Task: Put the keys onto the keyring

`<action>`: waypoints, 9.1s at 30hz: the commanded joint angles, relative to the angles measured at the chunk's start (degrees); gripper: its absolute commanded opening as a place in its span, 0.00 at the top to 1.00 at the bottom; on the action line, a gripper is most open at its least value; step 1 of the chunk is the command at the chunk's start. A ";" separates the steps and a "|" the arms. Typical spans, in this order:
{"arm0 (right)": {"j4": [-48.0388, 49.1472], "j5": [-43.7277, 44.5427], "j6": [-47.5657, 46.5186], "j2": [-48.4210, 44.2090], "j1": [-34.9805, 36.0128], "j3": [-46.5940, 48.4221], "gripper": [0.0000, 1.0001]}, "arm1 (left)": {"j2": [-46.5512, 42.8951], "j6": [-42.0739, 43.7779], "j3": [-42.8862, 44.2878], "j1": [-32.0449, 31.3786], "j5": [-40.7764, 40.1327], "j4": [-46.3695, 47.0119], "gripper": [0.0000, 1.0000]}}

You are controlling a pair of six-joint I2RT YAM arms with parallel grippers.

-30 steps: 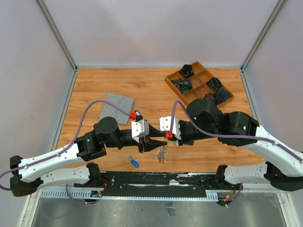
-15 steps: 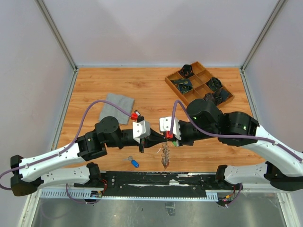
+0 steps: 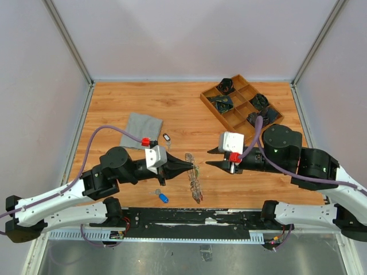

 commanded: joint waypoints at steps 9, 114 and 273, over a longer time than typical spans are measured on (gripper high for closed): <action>29.18 -28.74 12.84 -2.05 -25.98 -13.76 0.68 | -6.84 -6.17 -4.82 0.07 -11.07 8.83 1.00; 30.81 -30.36 49.56 0.02 -21.64 -22.80 0.88 | -5.12 -4.58 -3.46 3.54 -3.25 15.00 0.99; 26.87 3.43 26.38 -6.44 0.06 -11.76 0.61 | -4.06 -3.97 -0.87 3.56 3.34 13.86 0.99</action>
